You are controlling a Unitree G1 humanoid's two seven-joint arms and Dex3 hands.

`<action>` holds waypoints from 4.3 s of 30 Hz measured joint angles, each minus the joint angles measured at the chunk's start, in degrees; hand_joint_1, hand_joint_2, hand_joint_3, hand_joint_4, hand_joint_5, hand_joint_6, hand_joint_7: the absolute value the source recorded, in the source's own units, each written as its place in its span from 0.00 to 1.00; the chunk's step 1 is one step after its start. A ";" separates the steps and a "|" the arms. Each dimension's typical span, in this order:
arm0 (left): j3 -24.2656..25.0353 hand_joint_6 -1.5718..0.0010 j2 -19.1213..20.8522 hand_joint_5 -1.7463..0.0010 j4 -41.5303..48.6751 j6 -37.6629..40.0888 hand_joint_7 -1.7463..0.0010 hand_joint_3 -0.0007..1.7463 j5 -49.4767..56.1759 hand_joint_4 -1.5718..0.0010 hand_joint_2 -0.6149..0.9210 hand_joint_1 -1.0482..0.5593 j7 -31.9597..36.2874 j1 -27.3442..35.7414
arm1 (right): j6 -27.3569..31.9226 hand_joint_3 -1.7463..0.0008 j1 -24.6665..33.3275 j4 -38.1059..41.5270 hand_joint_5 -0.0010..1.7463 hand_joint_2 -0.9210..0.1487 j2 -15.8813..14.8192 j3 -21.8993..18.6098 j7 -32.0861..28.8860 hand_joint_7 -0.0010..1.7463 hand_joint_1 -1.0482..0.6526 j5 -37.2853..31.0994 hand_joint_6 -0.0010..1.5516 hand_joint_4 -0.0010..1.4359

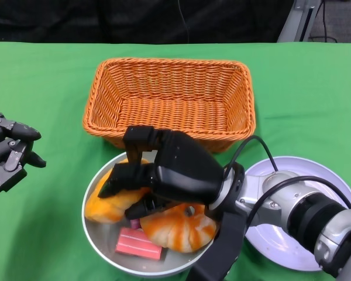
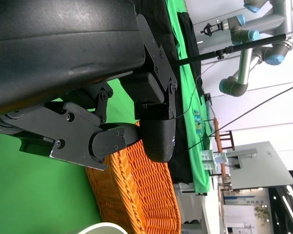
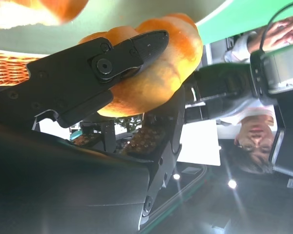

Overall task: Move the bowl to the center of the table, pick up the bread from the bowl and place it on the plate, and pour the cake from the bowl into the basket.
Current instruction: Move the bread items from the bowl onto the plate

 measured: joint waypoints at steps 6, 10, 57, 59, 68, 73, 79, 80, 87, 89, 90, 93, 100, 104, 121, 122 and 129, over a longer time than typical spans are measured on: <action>0.04 0.44 0.01 0.22 0.31 0.00 0.42 0.32 -0.14 0.47 0.93 0.59 -0.09 -0.04 | -4.23 1.00 1.69 -4.20 0.96 0.03 -2.10 -3.34 7.20 0.71 0.50 4.58 0.44 0.45; 0.12 0.44 0.02 0.21 0.68 0.00 0.42 0.32 -0.61 0.46 0.94 0.60 -1.18 -0.10 | -6.63 1.00 3.60 -7.28 0.88 0.03 -3.96 -5.84 14.11 0.57 0.50 8.46 0.49 0.49; 0.18 0.45 1.35 0.22 4.73 -1.30 0.40 0.33 -0.26 0.47 0.93 0.62 -3.48 -1.05 | 5.34 0.79 38.20 -49.07 0.83 0.16 -11.69 -41.65 54.49 0.65 0.62 50.69 0.51 0.54; 0.24 0.45 1.46 0.22 5.07 -1.30 0.41 0.33 -0.32 0.47 0.94 0.62 -3.65 -1.05 | 6.18 0.55 39.73 -50.40 0.85 0.37 -11.69 -42.81 54.75 0.66 0.63 51.19 0.50 0.54; 0.28 0.44 1.93 0.21 6.43 -1.29 0.41 0.31 -0.37 0.47 0.94 0.62 -4.13 -1.25 | 7.20 0.49 44.57 -51.35 0.88 0.40 -11.75 -48.60 54.31 0.68 0.63 50.01 0.50 0.53; 0.47 0.44 2.06 0.22 7.55 -1.32 0.41 0.31 -0.63 0.47 0.94 0.62 -5.08 -1.62 | 4.00 0.55 45.66 -47.98 0.98 0.40 -12.06 -50.50 50.93 0.65 0.65 43.90 0.52 0.51; 0.73 0.43 2.10 0.21 7.70 -1.61 0.42 0.32 -0.79 0.46 0.93 0.62 -5.39 -2.17 | -2.82 0.57 45.45 -36.33 0.84 0.43 -12.40 -50.48 45.68 0.61 0.66 37.25 0.55 0.56; 0.77 0.43 2.10 0.21 7.69 -1.61 0.42 0.32 -0.82 0.46 0.93 0.61 -5.43 -2.17 | -4.09 0.60 45.25 -34.26 0.83 0.40 -12.61 -50.46 43.85 0.59 0.65 35.32 0.56 0.57; 0.87 0.43 2.07 0.23 7.04 -1.71 0.42 0.31 -0.90 0.45 0.94 0.61 -6.24 -2.20 | -9.49 0.55 40.60 -21.43 0.74 0.47 -15.42 -48.24 21.14 0.54 0.68 15.56 0.61 0.63; 0.86 0.43 2.05 0.23 6.73 -1.73 0.43 0.30 -0.89 0.45 0.94 0.61 -6.25 -2.20 | -9.47 0.52 39.13 -18.47 0.73 0.50 -16.31 -45.98 13.20 0.54 0.68 10.17 0.62 0.64; 0.86 0.43 2.04 0.23 6.61 -1.73 0.43 0.30 -0.90 0.45 0.94 0.61 -6.25 -2.20 | -9.22 0.50 38.37 -17.01 0.74 0.51 -16.80 -44.72 9.07 0.54 0.68 7.53 0.62 0.64; 0.88 0.43 2.01 0.23 6.28 -1.71 0.43 0.30 -1.07 0.45 0.94 0.61 -6.36 -2.19 | -6.75 0.48 35.49 -12.17 0.74 0.53 -17.78 -40.29 -2.76 0.55 0.67 1.39 0.62 0.64; 1.04 0.42 2.01 0.23 5.91 -1.72 0.43 0.29 -2.70 0.44 0.95 0.61 -7.69 -2.19 | -1.72 0.52 31.41 -5.42 0.70 0.50 -19.83 -31.64 -17.81 0.53 0.65 -3.37 0.62 0.65; 0.98 0.42 2.01 0.24 5.91 -1.72 0.43 0.28 -2.69 0.44 0.95 0.60 -7.69 -2.19 | 0.78 0.58 30.02 -2.96 0.66 0.47 -20.16 -27.92 -22.26 0.51 0.64 -3.64 0.62 0.66; 0.88 0.43 2.01 0.23 5.95 -1.78 0.42 0.29 -2.69 0.45 0.95 0.62 -7.71 -2.19 | 3.78 0.44 31.56 -6.51 0.17 0.60 -22.28 -23.53 -14.43 0.02 0.62 3.43 0.66 0.63; 0.86 0.43 2.01 0.23 6.02 -1.83 0.42 0.29 -2.69 0.45 0.95 0.61 -7.72 -2.19 | 4.05 0.42 32.19 -7.62 0.12 0.61 -22.56 -23.65 -12.42 0.01 0.63 4.30 0.64 0.63; 0.81 0.43 2.01 0.23 6.29 -1.91 0.42 0.29 -2.64 0.45 0.95 0.61 -7.70 -2.19 | 5.83 0.50 36.30 -15.14 0.02 0.57 -24.11 -25.54 -2.10 0.00 0.66 8.58 0.58 0.60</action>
